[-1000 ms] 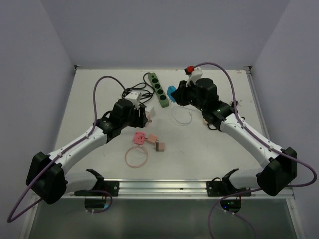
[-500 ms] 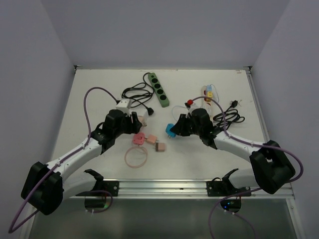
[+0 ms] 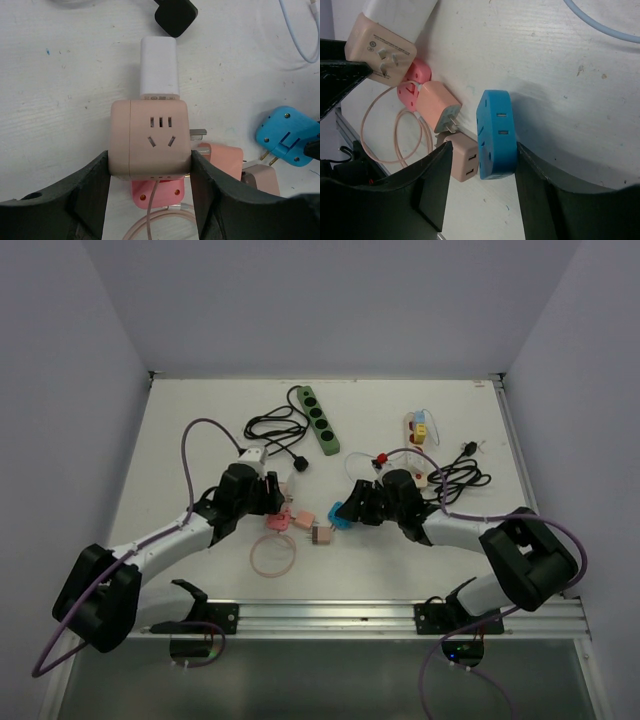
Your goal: Pull the plug off the socket
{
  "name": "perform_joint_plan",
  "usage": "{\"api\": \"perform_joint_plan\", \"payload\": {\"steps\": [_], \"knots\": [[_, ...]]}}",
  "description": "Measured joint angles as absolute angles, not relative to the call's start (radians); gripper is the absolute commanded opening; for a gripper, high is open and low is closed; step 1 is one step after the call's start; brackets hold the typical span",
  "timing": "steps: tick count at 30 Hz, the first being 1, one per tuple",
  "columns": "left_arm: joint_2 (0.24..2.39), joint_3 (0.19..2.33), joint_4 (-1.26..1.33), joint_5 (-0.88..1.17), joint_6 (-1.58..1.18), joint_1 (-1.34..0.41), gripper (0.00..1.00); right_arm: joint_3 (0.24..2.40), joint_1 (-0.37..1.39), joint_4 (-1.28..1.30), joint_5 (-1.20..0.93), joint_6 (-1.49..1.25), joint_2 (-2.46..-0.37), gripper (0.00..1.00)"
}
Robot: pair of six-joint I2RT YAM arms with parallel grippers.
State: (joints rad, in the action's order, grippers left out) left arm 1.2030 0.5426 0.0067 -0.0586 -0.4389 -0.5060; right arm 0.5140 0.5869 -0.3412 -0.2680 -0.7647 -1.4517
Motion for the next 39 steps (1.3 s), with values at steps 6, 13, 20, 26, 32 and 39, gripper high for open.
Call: {"api": "perform_joint_plan", "payload": {"steps": [6,13,20,26,32,39], "knots": [[1.233,0.562,0.000,-0.065,-0.453,-0.506,0.44,0.511,0.587,-0.359,-0.280,-0.784,-1.469,0.68],[1.252,0.632,-0.096,-0.073,-0.453,-0.506,0.80,0.511,0.587,-0.356,-0.281,-0.777,-1.468,0.71],[1.295,0.738,-0.185,-0.073,-0.461,-0.506,0.98,0.511,0.587,-0.350,-0.281,-0.763,-1.465,0.73],[1.364,0.859,-0.292,-0.081,-0.452,-0.506,0.98,0.511,0.587,-0.334,-0.280,-0.740,-1.444,0.80],[1.489,0.987,-0.385,-0.095,-0.415,-0.506,0.96,0.511,0.587,-0.315,-0.280,-0.714,-1.433,0.89],[1.646,1.075,-0.451,-0.135,-0.396,-0.506,0.90,0.511,0.587,-0.292,-0.279,-0.690,-1.421,0.92]]}}
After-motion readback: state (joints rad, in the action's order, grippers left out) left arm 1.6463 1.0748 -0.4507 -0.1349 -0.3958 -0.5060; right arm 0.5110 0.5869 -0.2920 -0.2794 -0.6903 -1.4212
